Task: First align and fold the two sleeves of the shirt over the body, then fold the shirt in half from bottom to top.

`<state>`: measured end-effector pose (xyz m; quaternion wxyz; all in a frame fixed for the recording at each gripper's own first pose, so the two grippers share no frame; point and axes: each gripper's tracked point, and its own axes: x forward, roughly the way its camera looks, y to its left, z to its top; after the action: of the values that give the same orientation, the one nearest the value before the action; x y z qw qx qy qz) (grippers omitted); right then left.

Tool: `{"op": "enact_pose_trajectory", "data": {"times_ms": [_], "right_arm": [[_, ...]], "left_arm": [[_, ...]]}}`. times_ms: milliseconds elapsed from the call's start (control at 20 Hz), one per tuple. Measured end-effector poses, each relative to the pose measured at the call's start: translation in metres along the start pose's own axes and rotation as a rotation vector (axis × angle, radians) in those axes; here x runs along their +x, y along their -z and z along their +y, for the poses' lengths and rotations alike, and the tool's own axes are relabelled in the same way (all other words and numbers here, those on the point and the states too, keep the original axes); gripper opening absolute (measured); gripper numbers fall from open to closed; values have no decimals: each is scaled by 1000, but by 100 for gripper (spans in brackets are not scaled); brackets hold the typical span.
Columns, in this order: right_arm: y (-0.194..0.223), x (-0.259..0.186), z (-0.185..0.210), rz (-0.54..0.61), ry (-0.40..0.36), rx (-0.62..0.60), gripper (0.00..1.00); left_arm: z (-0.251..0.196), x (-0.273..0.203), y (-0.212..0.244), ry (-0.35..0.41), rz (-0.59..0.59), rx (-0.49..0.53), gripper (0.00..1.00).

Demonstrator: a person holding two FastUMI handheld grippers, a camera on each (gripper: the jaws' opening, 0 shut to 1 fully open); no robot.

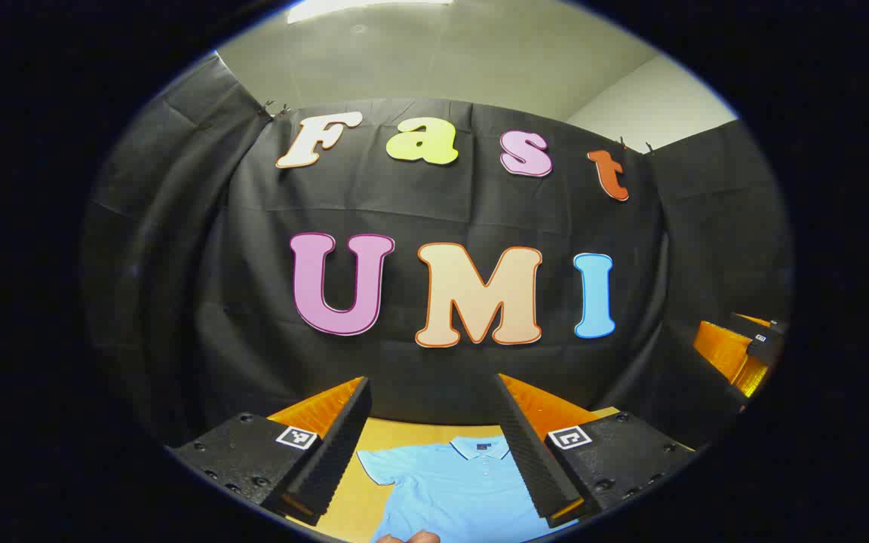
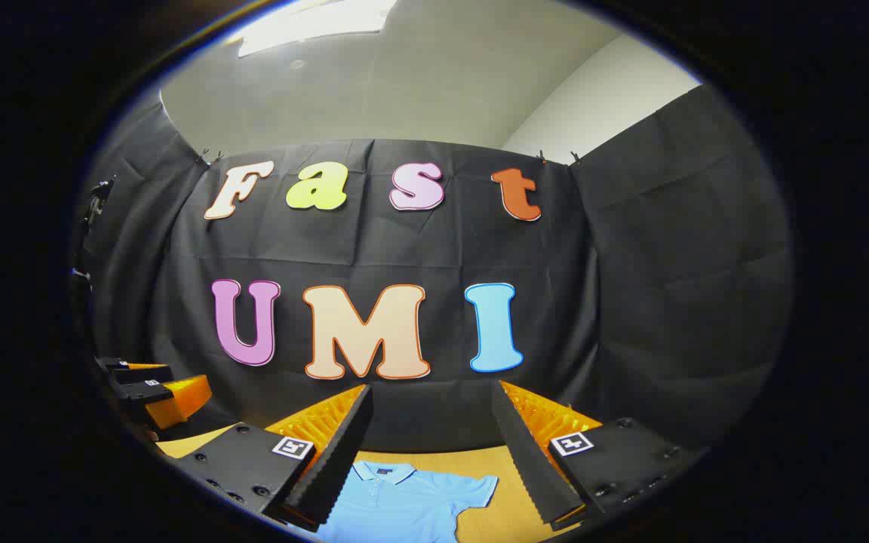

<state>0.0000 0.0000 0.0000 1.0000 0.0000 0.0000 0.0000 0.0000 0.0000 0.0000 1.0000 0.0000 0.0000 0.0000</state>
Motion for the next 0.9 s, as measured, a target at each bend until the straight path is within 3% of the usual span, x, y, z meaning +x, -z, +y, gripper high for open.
{"op": "enact_pose_trajectory", "data": {"times_ms": [900], "right_arm": [[29, 22, -7, 68, -37, -20, 98]], "left_arm": [[-13, 11, 9, -13, 19, 43, 96]]}}
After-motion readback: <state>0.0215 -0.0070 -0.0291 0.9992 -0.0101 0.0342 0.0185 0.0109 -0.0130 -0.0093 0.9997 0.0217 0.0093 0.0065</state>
